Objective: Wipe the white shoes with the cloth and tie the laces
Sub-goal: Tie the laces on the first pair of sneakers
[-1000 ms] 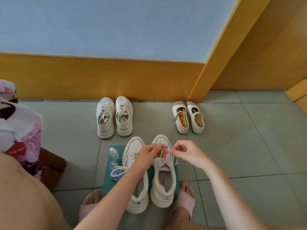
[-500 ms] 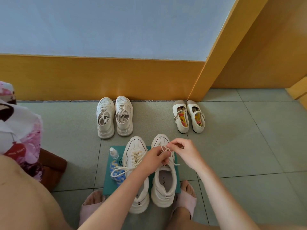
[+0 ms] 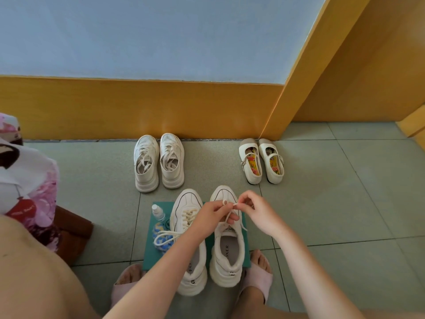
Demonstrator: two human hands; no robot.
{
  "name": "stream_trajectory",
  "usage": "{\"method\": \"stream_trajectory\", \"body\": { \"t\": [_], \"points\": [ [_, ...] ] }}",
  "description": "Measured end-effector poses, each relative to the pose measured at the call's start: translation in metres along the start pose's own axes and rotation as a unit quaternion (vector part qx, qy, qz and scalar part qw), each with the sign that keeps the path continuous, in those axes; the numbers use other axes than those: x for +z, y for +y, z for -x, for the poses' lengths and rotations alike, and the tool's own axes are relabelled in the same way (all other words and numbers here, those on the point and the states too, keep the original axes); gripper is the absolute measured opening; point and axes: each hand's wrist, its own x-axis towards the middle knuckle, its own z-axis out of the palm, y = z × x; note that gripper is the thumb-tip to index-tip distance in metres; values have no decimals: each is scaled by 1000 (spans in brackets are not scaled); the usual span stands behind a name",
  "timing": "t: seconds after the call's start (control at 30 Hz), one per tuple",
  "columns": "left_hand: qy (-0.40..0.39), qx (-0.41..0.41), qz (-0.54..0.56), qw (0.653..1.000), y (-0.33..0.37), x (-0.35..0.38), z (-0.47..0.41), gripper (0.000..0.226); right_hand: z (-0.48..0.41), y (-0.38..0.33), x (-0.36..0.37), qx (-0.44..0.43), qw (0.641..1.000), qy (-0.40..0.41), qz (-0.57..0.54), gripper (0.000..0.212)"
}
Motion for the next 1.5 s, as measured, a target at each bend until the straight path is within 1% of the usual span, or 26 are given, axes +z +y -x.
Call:
{"method": "stream_trajectory", "body": {
  "t": [0.13, 0.2, 0.3, 0.37, 0.4, 0.47, 0.57, 0.63, 0.73, 0.8, 0.87, 0.97, 1.1, 1.17, 1.27, 1.33, 1.43, 1.5],
  "points": [
    [42, -55, 131, 989, -2, -3, -2, 21, 5, 5, 4, 43, 997, 7, -62, 4],
    [47, -80, 157, 983, -3, -3, -2, 20, 7, 4, 4, 31, 997, -13, -66, 5],
    [45, -107, 183, 976, -4, -4, -2, 21, 9, 2, 3, 10, 998, -62, -32, 8],
    [44, -112, 186, 975, -5, -3, -1, 20, 10, 3, 3, 15, 996, -91, -15, 9],
    [46, -107, 171, 978, -5, -2, -1, 19, 10, 5, 4, 21, 995, -99, -14, 9],
    [59, -84, 102, 989, -5, -2, -2, 15, 9, 11, 5, 41, 994, -94, -30, 8],
    [74, -20, -24, 997, -4, -3, -3, 12, 7, 16, 9, 83, 991, -57, -91, 16],
    [83, 21, -110, 990, -5, -4, -3, 13, 6, 15, 14, 91, 985, -56, -138, 24],
    [101, 67, -219, 968, -7, -4, -2, 11, 7, 15, 18, 82, 986, -61, -134, 25],
    [128, 90, -261, 952, -9, -2, -1, 13, 6, 15, 19, 83, 985, -56, -138, 27],
    [144, 109, -272, 945, -11, 1, 1, 15, 6, 16, 19, 80, 983, -51, -158, 29],
    [141, 120, -244, 952, -10, 4, 3, 17, 5, 17, 20, 72, 980, -49, -180, 37],
    [133, 110, -200, 964, -8, 5, 4, 17, 3, 17, 20, 55, 982, -37, -175, 38],
    [130, 96, -171, 972, -8, 5, 5, 18, 2, 16, 20, 44, 984, -31, -167, 35],
    [136, 72, -122, 981, -8, 5, 5, 19, 2, 15, 18, 38, 988, -25, -146, 20],
    [145, 61, -90, 983, -8, 5, 7, 17, 3, 17, 17, 37, 989, -30, -142, 14],
    [163, 41, -38, 985, -8, 9, 10, 13, 5, 19, 17, 42, 990, -10, -135, 13],
    [177, 24, -17, 984, -9, 10, 11, 10, 5, 19, 18, 38, 995, 2, -89, 13]
  ]
}}
